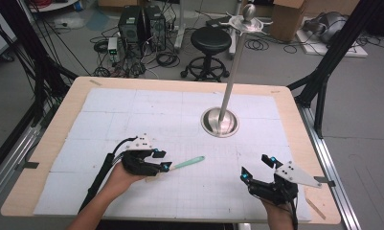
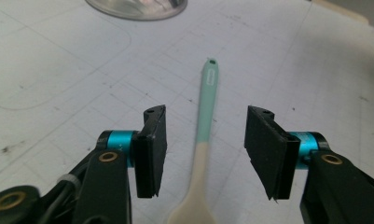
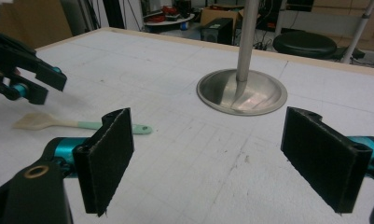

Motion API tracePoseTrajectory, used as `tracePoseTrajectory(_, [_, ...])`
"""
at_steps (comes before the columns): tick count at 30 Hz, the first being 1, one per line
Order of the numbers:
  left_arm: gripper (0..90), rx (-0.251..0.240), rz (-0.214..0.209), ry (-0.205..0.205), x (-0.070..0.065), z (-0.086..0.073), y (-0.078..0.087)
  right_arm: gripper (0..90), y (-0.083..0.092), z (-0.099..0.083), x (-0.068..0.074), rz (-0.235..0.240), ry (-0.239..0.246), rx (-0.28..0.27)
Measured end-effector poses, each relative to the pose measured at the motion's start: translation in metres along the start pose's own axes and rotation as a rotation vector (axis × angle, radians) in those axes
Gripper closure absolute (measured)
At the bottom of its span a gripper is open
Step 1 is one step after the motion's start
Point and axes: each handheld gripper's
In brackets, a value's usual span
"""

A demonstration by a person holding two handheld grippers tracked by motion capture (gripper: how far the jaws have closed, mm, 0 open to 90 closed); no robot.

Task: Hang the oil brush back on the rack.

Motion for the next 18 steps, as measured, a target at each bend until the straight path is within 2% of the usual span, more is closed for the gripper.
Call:
tracePoseTrajectory(4, [53.1, 0.069, 0.0, -0.016, 0.0, -0.001, -0.013, 16.5, 0.0, 0.0, -0.001, 0.0, 0.003, -0.002])
tracePoseTrajectory(9, [55.6, 0.12, 0.0, -0.014, 0.002, -0.005, -0.021, 16.5, 0.0, 0.0, -0.002, 0.0, -0.003, 0.002])
tracePoseTrajectory(15, [61.3, 0.18, -0.005, -0.066, -0.002, -0.006, -0.028, 16.5, 0.001, 0.0, -0.002, 0.001, -0.003, 0.002])
tracePoseTrajectory(18, [65.0, 0.191, 0.007, -0.09, -0.003, -0.005, -0.029, 16.5, 0.001, 0.001, -0.002, -0.001, -0.008, -0.001])
Point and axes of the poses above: each handheld gripper's, and its own axes: y roughly backward along the jaws, z roughly out of its top, x roughly to its left, and after that the axes turned 13 degrees about -y, right-handed
